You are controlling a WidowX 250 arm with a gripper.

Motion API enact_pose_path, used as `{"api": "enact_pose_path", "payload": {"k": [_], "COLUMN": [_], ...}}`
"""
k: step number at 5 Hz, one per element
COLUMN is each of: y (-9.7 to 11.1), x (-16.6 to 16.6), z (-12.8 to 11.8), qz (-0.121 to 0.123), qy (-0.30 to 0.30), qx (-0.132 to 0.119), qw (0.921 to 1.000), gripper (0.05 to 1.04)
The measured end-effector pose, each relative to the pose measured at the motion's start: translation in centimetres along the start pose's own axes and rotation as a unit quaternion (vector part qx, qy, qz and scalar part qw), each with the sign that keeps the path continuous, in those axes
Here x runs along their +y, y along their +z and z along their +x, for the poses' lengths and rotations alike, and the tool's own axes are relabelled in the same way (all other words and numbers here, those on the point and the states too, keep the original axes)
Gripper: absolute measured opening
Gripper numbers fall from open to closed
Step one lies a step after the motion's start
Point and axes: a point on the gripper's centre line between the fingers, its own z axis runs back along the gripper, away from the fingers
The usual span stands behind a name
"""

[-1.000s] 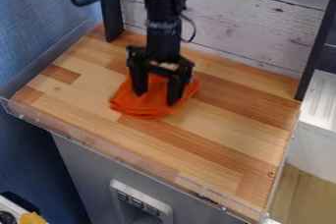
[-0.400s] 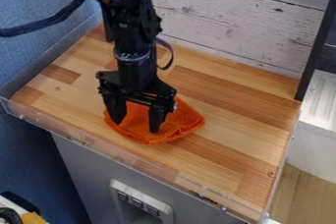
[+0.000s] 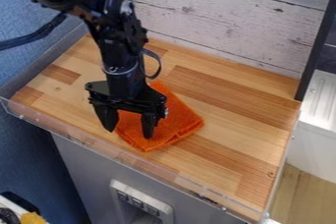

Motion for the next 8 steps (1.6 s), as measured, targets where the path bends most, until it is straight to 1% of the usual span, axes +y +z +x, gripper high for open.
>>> {"api": "enact_pose_path", "payload": {"k": [1,2,4,5,6,8], "y": [0.0,-0.4,0.0,0.1,-0.2,-0.2], "x": [0.5,1.0,1.9,2.0,2.0,2.2], "z": [0.0,-0.3,-0.1,0.0,-0.2,-0.2], "qz": [0.001,0.006,0.017,0.020,0.021,0.005], "qy": [0.013,0.024,0.038,0.037,0.035,0.035], "qx": [0.001,0.022,0.054,0.065,0.074,0.078], "qw": [0.9999,0.9995,0.9977,0.9970,0.9964,0.9963], "gripper": [0.989,0.994,0.995,0.995,0.996,0.996]}}
